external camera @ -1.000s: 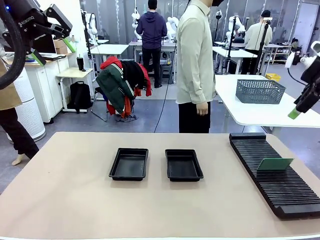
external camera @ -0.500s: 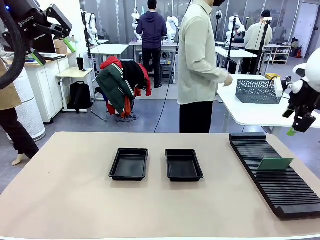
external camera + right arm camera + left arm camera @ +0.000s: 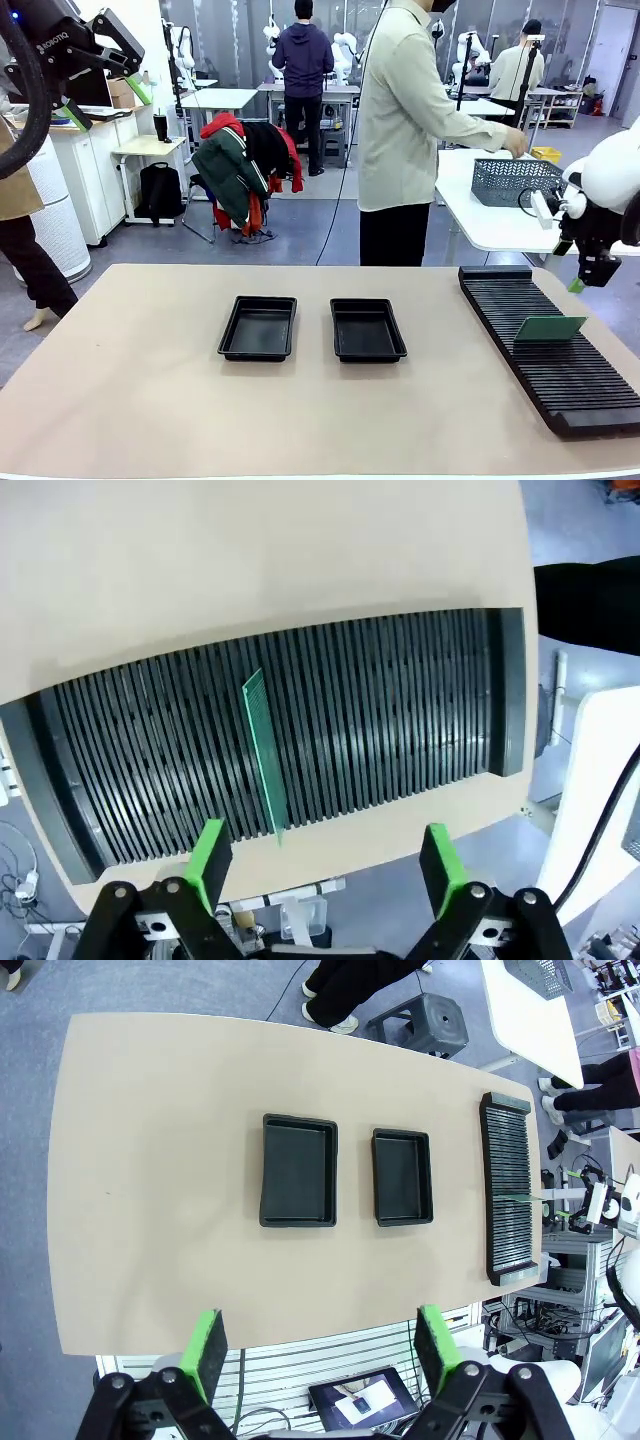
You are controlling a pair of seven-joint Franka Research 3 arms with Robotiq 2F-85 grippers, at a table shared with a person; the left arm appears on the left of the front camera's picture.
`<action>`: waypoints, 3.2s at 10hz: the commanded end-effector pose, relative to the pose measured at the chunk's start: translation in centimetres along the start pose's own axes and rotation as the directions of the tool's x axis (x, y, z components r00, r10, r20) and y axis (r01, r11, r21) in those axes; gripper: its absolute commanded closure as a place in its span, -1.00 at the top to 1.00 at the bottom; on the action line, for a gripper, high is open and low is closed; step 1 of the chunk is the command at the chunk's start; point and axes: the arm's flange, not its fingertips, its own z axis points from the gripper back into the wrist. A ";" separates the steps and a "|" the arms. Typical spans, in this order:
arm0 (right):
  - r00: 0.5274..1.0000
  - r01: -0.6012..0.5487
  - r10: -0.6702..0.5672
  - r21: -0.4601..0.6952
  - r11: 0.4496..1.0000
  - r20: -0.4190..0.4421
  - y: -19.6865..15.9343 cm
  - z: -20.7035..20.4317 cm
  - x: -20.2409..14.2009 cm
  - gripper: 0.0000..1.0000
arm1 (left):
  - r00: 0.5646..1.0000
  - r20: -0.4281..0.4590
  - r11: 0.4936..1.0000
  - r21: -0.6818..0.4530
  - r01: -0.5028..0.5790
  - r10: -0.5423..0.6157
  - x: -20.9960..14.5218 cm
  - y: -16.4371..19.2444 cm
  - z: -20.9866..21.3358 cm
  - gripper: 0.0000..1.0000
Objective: Inspect and transfer BCBs to ESD trays.
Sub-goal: Pick up the Blank PCB from the PCB Rack and place it in the left ESD tray.
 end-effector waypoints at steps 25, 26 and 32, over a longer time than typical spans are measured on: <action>0.994 -0.100 0.098 0.045 0.994 0.047 3.1 -9.4 -2.7 1.00 | 1.000 -0.001 1.000 -0.004 -0.002 0.002 0.0 0.0 0.0 1.00; 0.993 -0.108 0.105 0.047 0.993 0.050 3.2 -9.4 -2.9 0.91 | 1.000 -0.001 1.000 -0.004 -0.002 0.002 0.0 0.0 0.0 1.00; 0.992 -0.123 0.121 0.078 0.989 0.026 2.7 -9.5 -2.8 0.31 | 1.000 -0.001 1.000 -0.004 -0.002 0.002 0.0 0.0 0.0 1.00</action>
